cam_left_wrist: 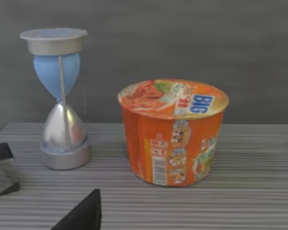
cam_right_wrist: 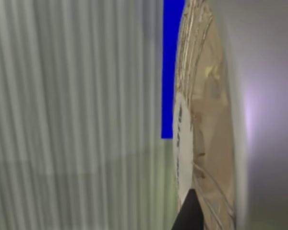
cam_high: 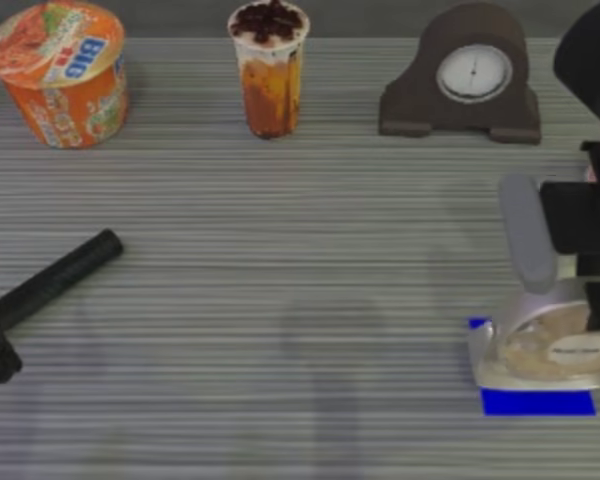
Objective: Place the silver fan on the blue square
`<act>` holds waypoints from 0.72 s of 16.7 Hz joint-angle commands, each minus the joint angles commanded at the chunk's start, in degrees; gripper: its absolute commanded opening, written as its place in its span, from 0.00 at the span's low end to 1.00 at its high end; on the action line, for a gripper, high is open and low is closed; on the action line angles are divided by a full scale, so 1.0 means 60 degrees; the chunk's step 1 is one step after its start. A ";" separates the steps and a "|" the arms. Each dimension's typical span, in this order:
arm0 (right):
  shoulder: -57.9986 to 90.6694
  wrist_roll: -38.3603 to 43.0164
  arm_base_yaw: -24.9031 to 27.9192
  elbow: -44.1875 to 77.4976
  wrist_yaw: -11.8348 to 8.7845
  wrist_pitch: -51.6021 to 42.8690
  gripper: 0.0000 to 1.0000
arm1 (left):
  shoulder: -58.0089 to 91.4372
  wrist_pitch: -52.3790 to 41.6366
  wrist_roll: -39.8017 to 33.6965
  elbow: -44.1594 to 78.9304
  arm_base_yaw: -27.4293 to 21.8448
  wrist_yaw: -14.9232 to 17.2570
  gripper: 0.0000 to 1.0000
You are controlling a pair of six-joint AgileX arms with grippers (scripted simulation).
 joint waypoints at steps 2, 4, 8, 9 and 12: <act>0.0060 -0.0045 0.0004 -0.0440 0.0004 0.0489 0.00 | 0.0000 0.0000 0.0000 0.0000 0.0000 0.0000 1.00; 0.0088 -0.0065 0.0003 -0.0631 0.0005 0.0688 0.00 | 0.0000 0.0000 0.0000 0.0000 0.0000 0.0000 1.00; 0.0088 -0.0065 0.0003 -0.0631 0.0005 0.0688 0.08 | 0.0000 0.0000 0.0000 0.0000 0.0000 0.0000 1.00; 0.0088 -0.0065 0.0003 -0.0631 0.0005 0.0688 0.15 | 0.0000 0.0000 0.0000 0.0000 0.0000 0.0000 1.00; 0.0088 -0.0065 0.0003 -0.0631 0.0005 0.0688 0.38 | 0.0000 0.0000 0.0000 0.0000 0.0000 0.0000 1.00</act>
